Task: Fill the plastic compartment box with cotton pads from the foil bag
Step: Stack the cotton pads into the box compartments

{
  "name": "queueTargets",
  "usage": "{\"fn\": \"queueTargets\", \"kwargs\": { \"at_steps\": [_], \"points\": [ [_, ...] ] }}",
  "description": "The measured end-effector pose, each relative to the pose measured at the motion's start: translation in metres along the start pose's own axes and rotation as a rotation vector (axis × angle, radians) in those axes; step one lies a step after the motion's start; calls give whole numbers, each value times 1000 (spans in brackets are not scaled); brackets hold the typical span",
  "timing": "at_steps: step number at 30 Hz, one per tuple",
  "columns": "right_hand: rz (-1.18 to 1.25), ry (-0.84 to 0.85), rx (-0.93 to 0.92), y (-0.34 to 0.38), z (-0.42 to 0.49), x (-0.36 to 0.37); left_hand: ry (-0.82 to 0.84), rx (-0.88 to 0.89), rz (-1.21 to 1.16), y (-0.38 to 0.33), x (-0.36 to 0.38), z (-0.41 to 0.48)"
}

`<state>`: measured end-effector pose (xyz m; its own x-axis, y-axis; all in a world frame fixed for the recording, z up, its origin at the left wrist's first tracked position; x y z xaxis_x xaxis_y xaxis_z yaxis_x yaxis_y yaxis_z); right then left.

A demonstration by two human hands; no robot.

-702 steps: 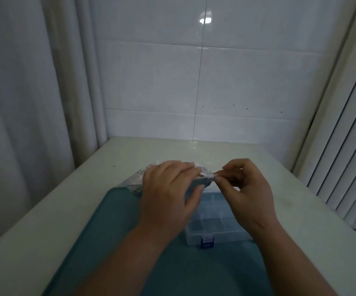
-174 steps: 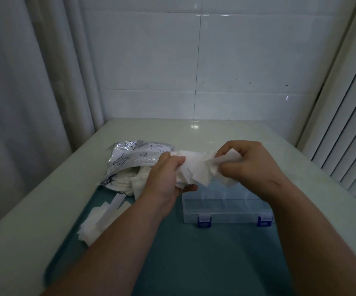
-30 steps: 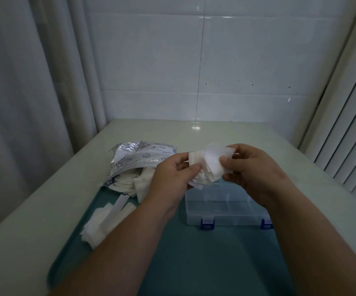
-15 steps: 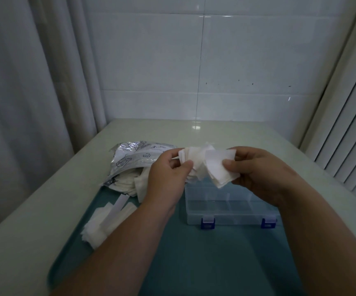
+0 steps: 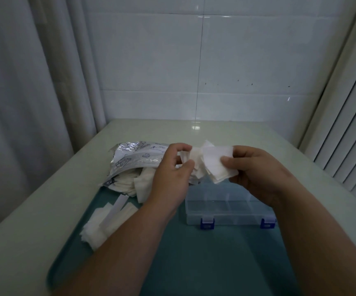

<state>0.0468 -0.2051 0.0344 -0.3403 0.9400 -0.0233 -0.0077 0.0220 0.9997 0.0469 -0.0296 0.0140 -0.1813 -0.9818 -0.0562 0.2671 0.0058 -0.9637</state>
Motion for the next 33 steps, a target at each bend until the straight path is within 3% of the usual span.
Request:
{"fn": "queueTargets", "kwargs": {
  "at_steps": [18,33],
  "points": [
    [-189,6,-21,3,-2,7,83,-13,-22,-1,3,-2],
    [-183,36,-30,5,-1,7,76,-63,-25,-2,2,-3]
  ]
}}
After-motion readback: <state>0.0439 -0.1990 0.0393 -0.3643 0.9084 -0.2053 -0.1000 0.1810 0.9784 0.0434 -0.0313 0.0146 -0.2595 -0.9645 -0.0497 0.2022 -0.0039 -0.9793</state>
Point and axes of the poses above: each hand's wrist, its own z-axis towards the middle knuckle, its own x-axis out of the palm, y = z × x, the point moved 5 cm from there along z, towards the middle knuckle, and after that the axes turned 15 degrees about y, right-handed, at the moved point
